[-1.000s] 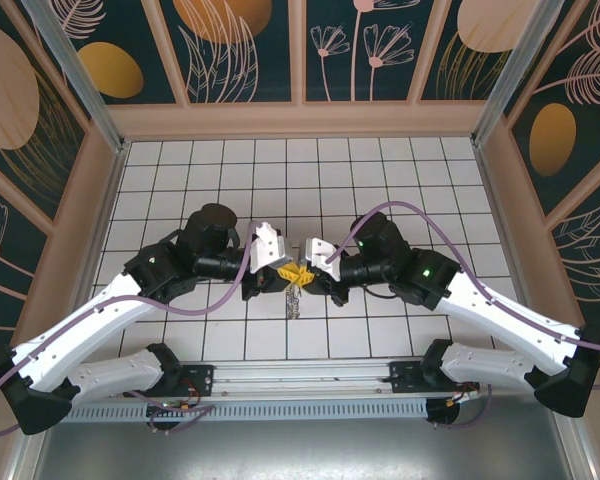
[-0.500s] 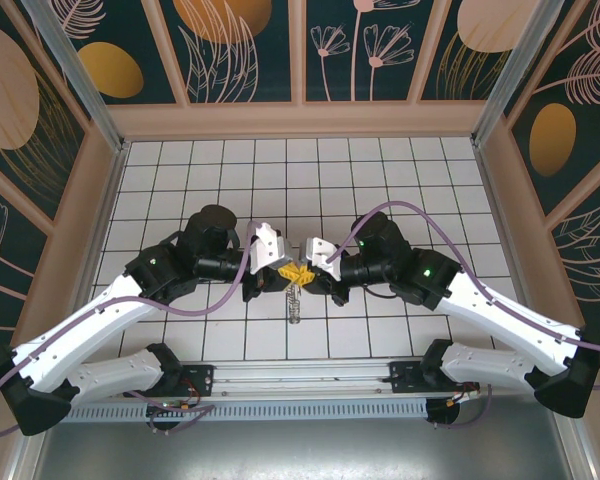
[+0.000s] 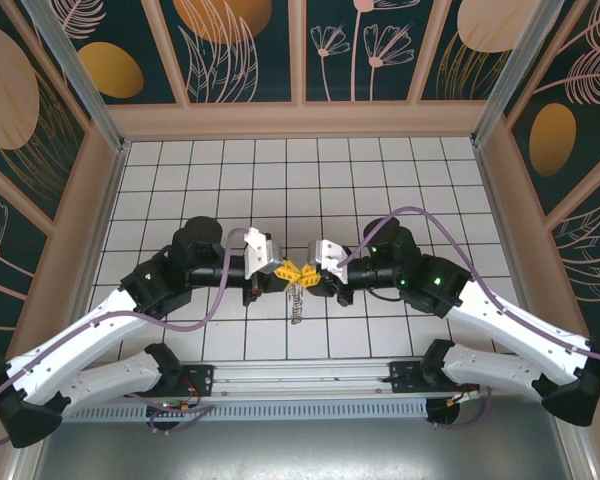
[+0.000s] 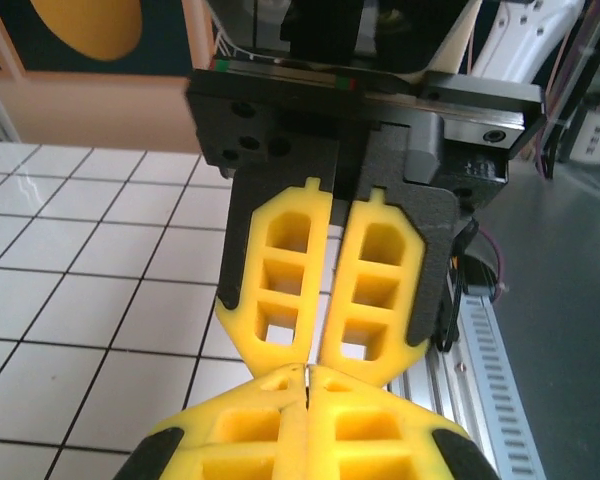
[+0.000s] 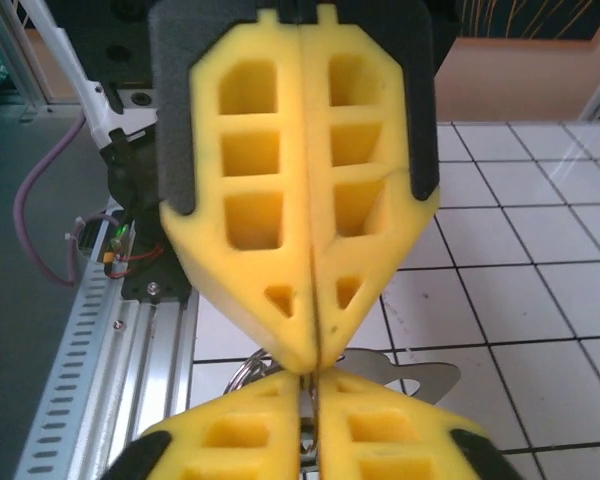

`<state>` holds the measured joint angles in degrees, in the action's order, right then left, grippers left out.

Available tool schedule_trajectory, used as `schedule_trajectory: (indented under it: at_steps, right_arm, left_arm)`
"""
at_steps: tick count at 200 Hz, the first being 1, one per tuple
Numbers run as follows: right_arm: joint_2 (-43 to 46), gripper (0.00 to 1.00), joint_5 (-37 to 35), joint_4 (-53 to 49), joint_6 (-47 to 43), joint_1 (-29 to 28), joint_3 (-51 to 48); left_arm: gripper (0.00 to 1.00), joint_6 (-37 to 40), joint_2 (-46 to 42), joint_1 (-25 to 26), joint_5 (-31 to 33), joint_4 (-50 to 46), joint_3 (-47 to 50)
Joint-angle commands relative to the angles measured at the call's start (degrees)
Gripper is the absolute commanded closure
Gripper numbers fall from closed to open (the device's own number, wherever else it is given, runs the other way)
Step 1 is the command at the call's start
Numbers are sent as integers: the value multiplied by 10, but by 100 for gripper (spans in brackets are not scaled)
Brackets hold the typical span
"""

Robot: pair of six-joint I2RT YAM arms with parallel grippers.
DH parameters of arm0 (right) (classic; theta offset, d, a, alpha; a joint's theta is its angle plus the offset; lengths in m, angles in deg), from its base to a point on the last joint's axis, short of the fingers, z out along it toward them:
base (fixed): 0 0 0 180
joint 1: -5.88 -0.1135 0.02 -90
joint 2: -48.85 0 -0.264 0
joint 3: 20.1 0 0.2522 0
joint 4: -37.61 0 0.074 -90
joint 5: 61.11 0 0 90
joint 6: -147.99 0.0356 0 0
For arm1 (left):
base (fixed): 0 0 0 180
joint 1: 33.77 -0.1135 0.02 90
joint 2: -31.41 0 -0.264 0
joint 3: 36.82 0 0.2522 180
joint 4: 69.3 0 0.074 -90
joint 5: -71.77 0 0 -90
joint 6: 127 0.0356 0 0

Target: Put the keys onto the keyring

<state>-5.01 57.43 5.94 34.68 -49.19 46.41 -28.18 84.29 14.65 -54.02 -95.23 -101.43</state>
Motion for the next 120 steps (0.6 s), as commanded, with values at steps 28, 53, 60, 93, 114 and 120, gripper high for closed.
schedule_trajectory:
  at_steps: [28, 53, 60, 93, 114, 120]
  right_arm:
    - [34, 83, -11, 51, 15, 2, -24]
    - [35, 83, -12, 59, 18, 7, -35]
    - [36, 82, -11, 61, 20, 7, -38]
    - [41, 81, -12, 64, 26, 16, -47]
    - [47, 83, -8, 67, 27, 20, -52]
    - [48, 85, -6, 69, 27, 21, -52]
  left_arm:
    - [100, -47, -18, -1, -12, 134, 33]
    - [100, -51, -25, -1, -8, 142, 35]
    - [100, -52, -27, -1, -7, 143, 35]
    - [100, -56, -34, -1, -5, 148, 39]
    - [100, -59, -37, -1, -6, 150, 41]
    - [100, -60, -39, -1, -7, 153, 42]
